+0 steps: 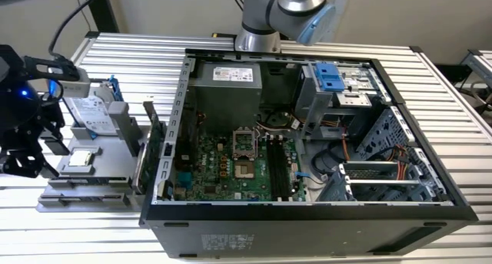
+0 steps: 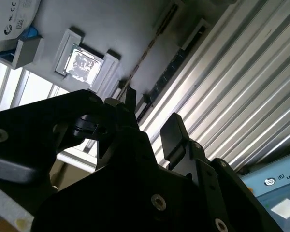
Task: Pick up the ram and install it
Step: 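Pick up the ram and move it above insertion slot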
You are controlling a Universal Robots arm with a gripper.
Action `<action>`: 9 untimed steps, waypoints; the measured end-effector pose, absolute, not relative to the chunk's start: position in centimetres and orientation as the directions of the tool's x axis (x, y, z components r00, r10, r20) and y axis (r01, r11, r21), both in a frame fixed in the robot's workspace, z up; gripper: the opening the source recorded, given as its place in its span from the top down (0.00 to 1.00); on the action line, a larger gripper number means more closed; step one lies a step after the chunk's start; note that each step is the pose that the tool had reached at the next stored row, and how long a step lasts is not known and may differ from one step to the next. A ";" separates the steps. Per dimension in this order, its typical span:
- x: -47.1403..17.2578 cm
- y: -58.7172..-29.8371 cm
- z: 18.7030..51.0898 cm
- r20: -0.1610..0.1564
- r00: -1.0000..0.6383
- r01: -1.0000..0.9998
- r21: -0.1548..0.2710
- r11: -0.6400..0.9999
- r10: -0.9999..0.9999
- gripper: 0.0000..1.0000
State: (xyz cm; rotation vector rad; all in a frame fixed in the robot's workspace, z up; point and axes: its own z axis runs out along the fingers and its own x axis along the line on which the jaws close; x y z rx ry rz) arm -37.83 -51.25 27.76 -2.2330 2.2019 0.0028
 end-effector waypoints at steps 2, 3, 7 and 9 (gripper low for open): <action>-37.8 -51.4 27.4 -0.005 0.014 -1.000 -0.003 -0.014 -1.000 0.00; -37.8 -51.4 27.2 -0.005 0.014 -1.000 -0.003 -0.014 -1.000 0.00; -37.8 -51.6 26.5 -0.005 0.014 -1.000 -0.003 -0.014 -1.000 0.00; -37.8 -51.7 26.1 -0.005 0.014 -1.000 -0.003 -0.014 -1.000 0.00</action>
